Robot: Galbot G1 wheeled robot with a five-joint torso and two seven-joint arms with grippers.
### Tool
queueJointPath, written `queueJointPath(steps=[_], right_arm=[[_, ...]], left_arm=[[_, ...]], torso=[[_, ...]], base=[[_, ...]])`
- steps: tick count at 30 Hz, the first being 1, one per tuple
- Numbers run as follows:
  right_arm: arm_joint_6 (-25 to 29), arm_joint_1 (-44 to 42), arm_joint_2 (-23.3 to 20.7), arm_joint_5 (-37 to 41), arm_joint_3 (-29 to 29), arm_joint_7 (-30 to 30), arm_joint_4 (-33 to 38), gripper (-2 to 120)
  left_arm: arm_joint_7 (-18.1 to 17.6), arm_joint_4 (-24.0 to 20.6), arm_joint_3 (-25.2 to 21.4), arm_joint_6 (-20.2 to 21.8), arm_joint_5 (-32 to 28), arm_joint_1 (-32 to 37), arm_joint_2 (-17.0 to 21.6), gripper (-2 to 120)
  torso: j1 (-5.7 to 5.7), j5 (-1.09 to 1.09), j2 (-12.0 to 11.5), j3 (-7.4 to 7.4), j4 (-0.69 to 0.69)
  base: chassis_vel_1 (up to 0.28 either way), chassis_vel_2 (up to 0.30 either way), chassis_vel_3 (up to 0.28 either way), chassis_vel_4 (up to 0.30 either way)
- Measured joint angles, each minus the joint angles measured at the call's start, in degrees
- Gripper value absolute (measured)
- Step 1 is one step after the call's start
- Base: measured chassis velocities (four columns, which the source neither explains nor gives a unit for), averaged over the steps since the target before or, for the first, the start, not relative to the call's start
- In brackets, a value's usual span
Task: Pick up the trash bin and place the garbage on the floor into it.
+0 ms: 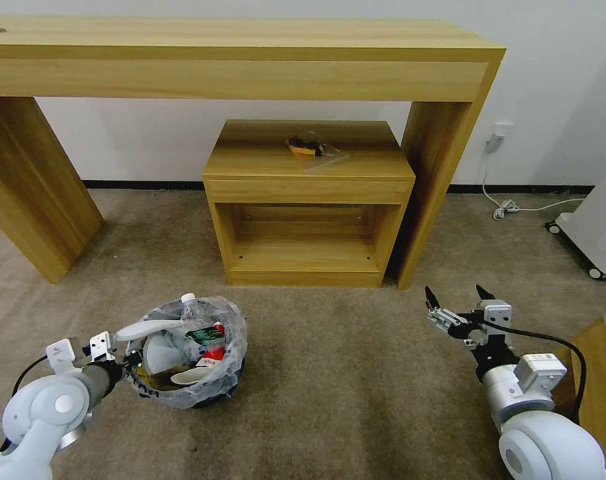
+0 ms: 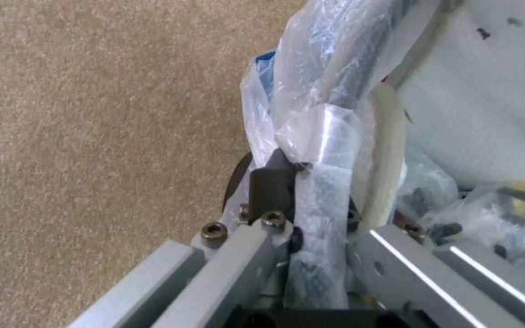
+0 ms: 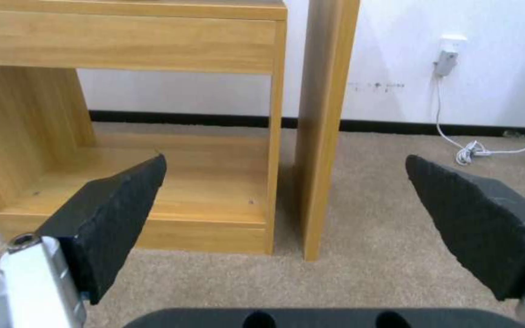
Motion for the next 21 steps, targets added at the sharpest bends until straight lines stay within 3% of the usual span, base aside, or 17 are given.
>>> queueJointPath(steps=[21], right_arm=[[0.27,0.28,0.39,-0.07,-0.42,0.01,0.1,100]], left_arm=[[0.46,2.93,2.73,-0.36,2.29,-1.81,-0.86,0]], torso=[[-0.01,0.05,0.03,-0.01,0.01]], base=[[0.0,0.0,0.0,0.0]])
